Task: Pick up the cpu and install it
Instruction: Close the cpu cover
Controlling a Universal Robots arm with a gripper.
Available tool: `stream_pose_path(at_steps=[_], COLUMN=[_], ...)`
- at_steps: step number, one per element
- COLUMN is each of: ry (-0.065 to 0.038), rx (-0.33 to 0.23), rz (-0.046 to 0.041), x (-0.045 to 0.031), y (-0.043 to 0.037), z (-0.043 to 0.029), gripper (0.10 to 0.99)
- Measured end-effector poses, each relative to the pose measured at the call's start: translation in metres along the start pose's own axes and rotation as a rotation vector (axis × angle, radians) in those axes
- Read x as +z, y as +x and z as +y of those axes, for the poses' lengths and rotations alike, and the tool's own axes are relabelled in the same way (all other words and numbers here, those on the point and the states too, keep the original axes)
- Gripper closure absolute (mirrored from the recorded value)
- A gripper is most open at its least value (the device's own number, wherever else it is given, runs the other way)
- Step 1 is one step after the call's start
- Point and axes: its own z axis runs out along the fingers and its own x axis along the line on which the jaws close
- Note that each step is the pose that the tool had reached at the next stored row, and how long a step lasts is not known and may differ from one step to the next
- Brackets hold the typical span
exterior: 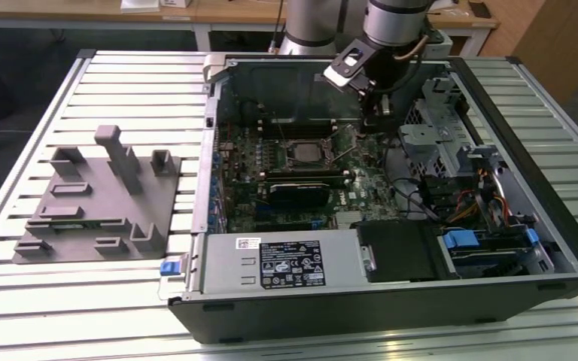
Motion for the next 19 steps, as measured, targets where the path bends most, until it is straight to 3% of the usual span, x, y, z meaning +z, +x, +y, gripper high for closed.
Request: stream_pose_path(at_steps=[6,8,14,19], ry=[0.001,0.002,0.018,0.022], rx=[0.0,0.0,0.0,-0.001], rz=[0.0001,-0.0001,0.0004,0.0006], x=[0.0093,0.0095,0.0093,0.008], y=[0.0002,0.0003,0.0004,0.0004], z=[-0.0002,-0.0004,-0.0008,-0.0031], gripper=[0.98,0.98,0.98,0.98])
